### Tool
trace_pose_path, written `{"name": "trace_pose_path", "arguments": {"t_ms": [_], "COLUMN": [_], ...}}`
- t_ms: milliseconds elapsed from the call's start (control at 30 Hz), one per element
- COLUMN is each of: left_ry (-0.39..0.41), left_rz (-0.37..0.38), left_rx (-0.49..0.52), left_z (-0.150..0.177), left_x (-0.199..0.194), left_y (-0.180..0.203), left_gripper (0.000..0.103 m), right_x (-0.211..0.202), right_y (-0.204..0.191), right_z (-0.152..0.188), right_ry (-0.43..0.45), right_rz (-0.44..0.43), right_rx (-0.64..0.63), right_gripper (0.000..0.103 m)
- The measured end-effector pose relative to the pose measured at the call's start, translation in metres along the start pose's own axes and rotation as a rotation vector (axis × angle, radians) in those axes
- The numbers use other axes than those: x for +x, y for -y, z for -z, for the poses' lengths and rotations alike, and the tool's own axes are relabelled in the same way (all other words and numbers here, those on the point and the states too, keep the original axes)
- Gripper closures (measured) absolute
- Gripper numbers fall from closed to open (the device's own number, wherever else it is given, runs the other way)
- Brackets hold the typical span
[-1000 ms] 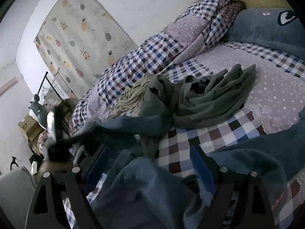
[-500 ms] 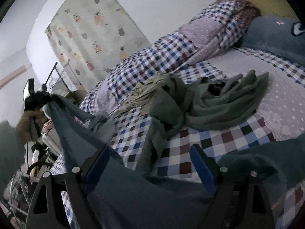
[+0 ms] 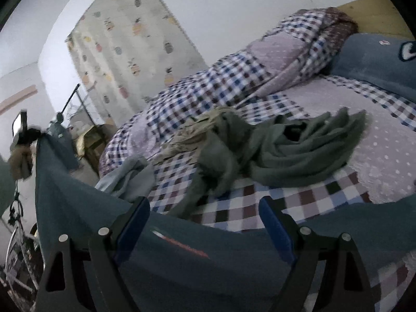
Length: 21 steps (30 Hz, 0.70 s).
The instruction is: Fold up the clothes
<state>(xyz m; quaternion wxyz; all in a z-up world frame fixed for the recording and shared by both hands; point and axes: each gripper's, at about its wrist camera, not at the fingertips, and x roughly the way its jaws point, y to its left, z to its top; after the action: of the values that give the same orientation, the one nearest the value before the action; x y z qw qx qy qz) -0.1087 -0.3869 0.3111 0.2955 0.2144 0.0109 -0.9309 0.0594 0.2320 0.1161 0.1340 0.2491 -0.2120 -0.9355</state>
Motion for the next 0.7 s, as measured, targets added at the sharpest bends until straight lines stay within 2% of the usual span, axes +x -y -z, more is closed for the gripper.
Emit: {"name": "trace_pose_path", "arguments": {"t_ms": [67, 233, 267, 300, 333, 400, 467, 567, 700], "left_ry": [-0.077, -0.251, -0.278, -0.305, -0.310, -0.293, -0.270, -0.250, -0.231], "left_rz": [-0.029, -0.004, -0.002, 0.001, 0.011, 0.030, 0.059, 0.114, 0.196], "left_rx": [0.027, -0.024, -0.035, -0.048, -0.060, -0.089, -0.120, -0.159, -0.172], "left_z": [0.022, 0.081, 0.089, 0.097, 0.104, 0.113, 0.119, 0.134, 0.160], "left_x": [0.020, 0.059, 0.061, 0.063, 0.063, 0.056, 0.047, 0.029, -0.007], "left_y": [0.000, -0.009, -0.010, -0.012, -0.013, -0.021, -0.030, -0.046, -0.063], "left_gripper": [0.098, 0.095, 0.090, 0.080, 0.073, 0.038, 0.025, 0.020, 0.020], "right_x": [-0.001, -0.010, -0.012, -0.013, -0.015, -0.018, -0.019, -0.020, -0.024], "right_y": [0.007, 0.034, 0.039, 0.043, 0.049, 0.057, 0.063, 0.064, 0.054], "right_z": [-0.003, -0.009, -0.011, -0.012, -0.014, -0.015, -0.015, -0.016, -0.016], "right_ry": [0.005, 0.032, 0.036, 0.041, 0.046, 0.047, 0.044, 0.040, 0.044], "right_rz": [0.026, 0.109, 0.122, 0.137, 0.152, 0.161, 0.160, 0.148, 0.104], "right_rx": [0.021, 0.096, 0.110, 0.125, 0.143, 0.176, 0.205, 0.218, 0.181], "right_gripper": [0.014, 0.014, 0.014, 0.014, 0.014, 0.014, 0.014, 0.014, 0.014]}}
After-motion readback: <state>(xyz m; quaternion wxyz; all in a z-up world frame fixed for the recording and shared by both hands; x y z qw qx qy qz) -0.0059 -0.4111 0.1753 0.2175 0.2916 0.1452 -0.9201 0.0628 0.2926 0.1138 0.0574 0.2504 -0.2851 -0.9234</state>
